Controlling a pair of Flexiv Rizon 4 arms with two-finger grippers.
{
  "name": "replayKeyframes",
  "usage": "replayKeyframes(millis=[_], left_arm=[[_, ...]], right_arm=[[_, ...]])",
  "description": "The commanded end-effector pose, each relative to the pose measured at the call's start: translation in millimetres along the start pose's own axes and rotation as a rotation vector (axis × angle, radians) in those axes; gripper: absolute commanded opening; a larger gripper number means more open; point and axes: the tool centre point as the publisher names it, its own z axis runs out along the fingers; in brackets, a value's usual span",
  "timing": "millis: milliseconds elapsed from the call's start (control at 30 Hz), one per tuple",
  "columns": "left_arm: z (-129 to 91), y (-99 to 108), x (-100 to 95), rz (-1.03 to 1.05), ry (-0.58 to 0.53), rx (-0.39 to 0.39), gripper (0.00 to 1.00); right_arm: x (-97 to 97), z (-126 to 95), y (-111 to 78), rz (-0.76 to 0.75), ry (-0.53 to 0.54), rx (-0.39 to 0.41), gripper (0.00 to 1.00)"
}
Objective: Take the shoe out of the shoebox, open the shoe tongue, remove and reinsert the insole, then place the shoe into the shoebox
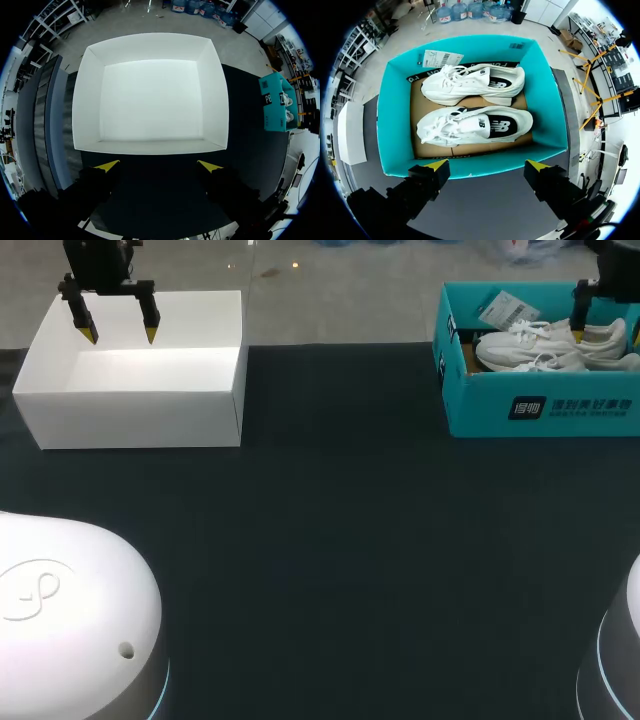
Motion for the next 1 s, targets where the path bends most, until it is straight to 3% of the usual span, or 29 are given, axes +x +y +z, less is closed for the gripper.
replayKeyframes(millis=[33,400,533,1000], left_arm=[[-0.5,0.0,0.1,-0.001,-0.002,-0.001,1.00],[-0.5,0.0,0.1,-0.001,-0.002,-0.001,1.00],[-0.5,0.0,0.1,-0.001,-0.002,-0.001,1.00],[-0.5,0.0,0.1,-0.001,-0.002,-0.001,1.00]], right_arm=[[-17.1,17.5,7.5,0.005,-0.013,0.003,1.00],[-41.7,60.0,36.9,0.052,-0.052,0.040,1.00],[-45.0,70.7,46.7,0.055,0.002,0.072,1.00],[-55.4,99.6,53.0,0.004,0.020,0.021,1.00]])
